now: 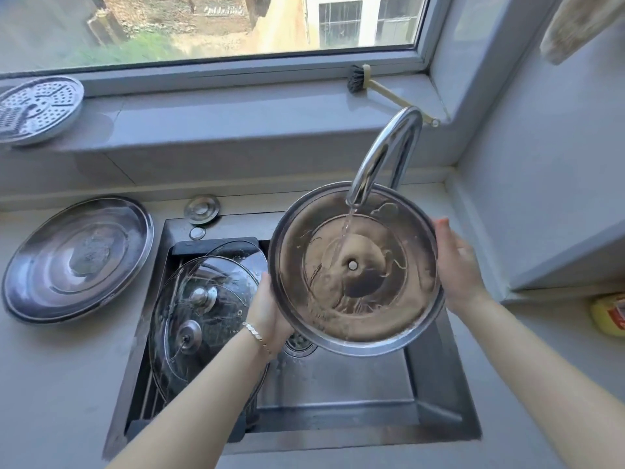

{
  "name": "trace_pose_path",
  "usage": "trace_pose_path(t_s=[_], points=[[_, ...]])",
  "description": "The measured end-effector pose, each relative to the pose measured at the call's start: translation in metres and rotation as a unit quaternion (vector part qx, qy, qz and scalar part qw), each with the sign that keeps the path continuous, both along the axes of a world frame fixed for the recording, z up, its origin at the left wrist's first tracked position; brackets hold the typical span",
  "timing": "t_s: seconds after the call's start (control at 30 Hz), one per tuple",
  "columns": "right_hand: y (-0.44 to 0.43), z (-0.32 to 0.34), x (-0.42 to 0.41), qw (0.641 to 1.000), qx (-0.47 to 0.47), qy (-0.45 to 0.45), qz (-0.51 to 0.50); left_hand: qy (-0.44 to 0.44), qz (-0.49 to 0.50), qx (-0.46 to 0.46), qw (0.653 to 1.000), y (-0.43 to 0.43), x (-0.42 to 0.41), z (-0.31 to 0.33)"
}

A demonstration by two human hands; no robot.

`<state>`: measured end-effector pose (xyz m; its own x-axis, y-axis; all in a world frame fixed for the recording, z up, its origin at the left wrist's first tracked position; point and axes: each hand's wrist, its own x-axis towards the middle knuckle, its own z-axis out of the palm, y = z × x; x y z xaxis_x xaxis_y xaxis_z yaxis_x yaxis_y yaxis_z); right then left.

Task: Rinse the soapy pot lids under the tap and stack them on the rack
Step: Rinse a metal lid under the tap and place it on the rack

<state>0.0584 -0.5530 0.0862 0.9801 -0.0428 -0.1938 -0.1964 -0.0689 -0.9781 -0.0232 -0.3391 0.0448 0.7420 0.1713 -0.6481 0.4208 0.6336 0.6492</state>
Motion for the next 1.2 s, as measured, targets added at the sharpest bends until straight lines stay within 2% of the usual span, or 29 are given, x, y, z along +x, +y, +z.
trace_pose_path(t_s=[0.03,0.13,0.27,0.33,0.4,0.57,0.63,0.7,0.73,0.83,0.9,1.0,1.07,1.13,1.17,1.2], points=[[0.000,0.008,0.003,0.999,-0.021,-0.026,0.017,-0.001,0.002,-0.037,0.999,-0.003,0.002,-0.003],[0.000,0.030,0.008,0.990,-0.093,-0.066,0.078,0.065,-0.026,-0.113,0.991,-0.013,0.001,-0.004],[-0.001,0.038,0.017,0.961,-0.225,-0.056,0.152,0.160,-0.113,-0.068,0.978,-0.029,-0.007,0.000],[-0.003,0.033,0.024,0.945,-0.281,-0.020,0.169,0.217,-0.137,0.006,0.967,-0.032,-0.009,-0.004],[-0.008,0.023,0.030,0.938,-0.301,0.039,0.168,0.239,-0.138,0.027,0.961,-0.028,-0.013,-0.001],[-0.023,-0.023,0.016,0.936,-0.227,0.229,0.143,0.206,-0.122,0.085,0.967,0.004,-0.018,0.016],[-0.022,-0.055,0.001,0.929,-0.181,0.279,0.161,0.170,-0.134,0.214,0.953,0.014,-0.016,0.032],[-0.014,-0.083,-0.016,0.938,-0.068,0.306,0.148,0.099,-0.136,0.384,0.908,0.022,-0.012,0.046],[-0.008,-0.091,-0.024,0.942,-0.009,0.306,0.136,0.055,-0.117,0.406,0.905,0.027,-0.014,0.046],[0.006,-0.104,-0.032,0.956,0.093,0.262,0.088,-0.007,-0.104,0.427,0.898,0.029,-0.021,0.049],[0.009,-0.102,-0.029,0.971,0.086,0.212,0.066,-0.015,-0.082,0.412,0.907,0.029,-0.021,0.047],[0.006,-0.073,-0.018,0.993,-0.007,0.106,0.053,0.005,-0.062,0.406,0.912,0.033,-0.016,0.030],[-0.001,-0.043,-0.010,0.994,-0.101,0.016,0.046,0.049,-0.086,0.355,0.930,0.031,-0.011,0.012],[-0.012,-0.020,-0.001,0.978,-0.196,-0.052,0.055,0.101,-0.107,0.244,0.959,0.019,-0.007,-0.002],[-0.017,-0.012,0.004,0.966,-0.239,-0.061,0.074,0.127,-0.129,0.215,0.960,0.012,-0.007,-0.007],[-0.021,-0.003,0.006,0.952,-0.282,-0.061,0.100,0.149,-0.170,0.222,0.948,0.004,-0.007,-0.009]])
